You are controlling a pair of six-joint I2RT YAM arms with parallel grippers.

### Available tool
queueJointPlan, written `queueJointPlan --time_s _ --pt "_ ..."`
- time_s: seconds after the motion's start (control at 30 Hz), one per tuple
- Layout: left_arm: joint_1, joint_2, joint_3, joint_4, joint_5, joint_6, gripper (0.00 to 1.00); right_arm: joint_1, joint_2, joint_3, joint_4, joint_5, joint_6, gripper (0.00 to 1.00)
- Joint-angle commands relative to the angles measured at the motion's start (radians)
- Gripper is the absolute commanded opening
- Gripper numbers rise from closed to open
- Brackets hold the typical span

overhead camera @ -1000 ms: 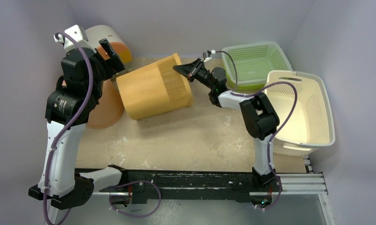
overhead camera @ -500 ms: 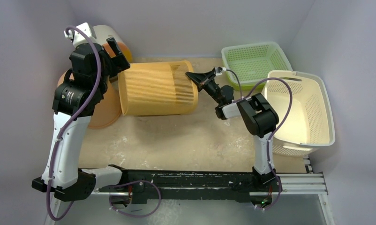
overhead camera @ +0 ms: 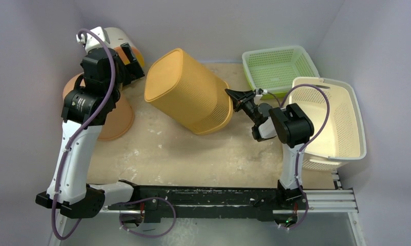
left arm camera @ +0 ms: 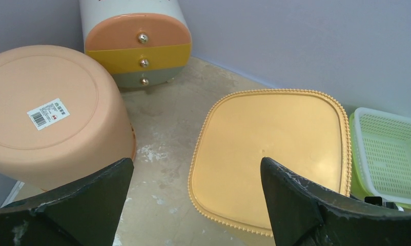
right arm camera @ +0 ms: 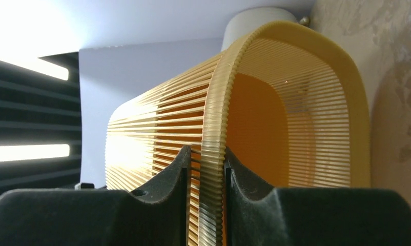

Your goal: Turn the large container upside down

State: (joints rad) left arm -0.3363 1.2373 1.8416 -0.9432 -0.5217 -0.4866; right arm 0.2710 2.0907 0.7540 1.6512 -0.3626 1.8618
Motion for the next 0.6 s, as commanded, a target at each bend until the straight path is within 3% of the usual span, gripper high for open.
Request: queueJointPlan --time_s 0.0,0.13,0.27,0.57 --pt "0.0 0.013 -0.003 0.043 0.024 0.016 0.91 0.01 0.03 -0.019 0.144 -0.12 -0.151 0.26" --pt "0.0 0.016 -0.012 0.048 0.023 0.022 0.91 0.007 0.006 -0.012 0.009 -0.141 -0.23 0.33" --pt "-0.001 0.015 -0.038 0.053 0.023 0.024 0.91 0.005 -0.064 0.007 -0.258 -0.151 -0.392 0.43" --pt "0.0 0.021 -0.064 0.067 0.036 0.027 0.91 0.005 -0.181 0.168 -0.894 -0.073 -0.743 0.46"
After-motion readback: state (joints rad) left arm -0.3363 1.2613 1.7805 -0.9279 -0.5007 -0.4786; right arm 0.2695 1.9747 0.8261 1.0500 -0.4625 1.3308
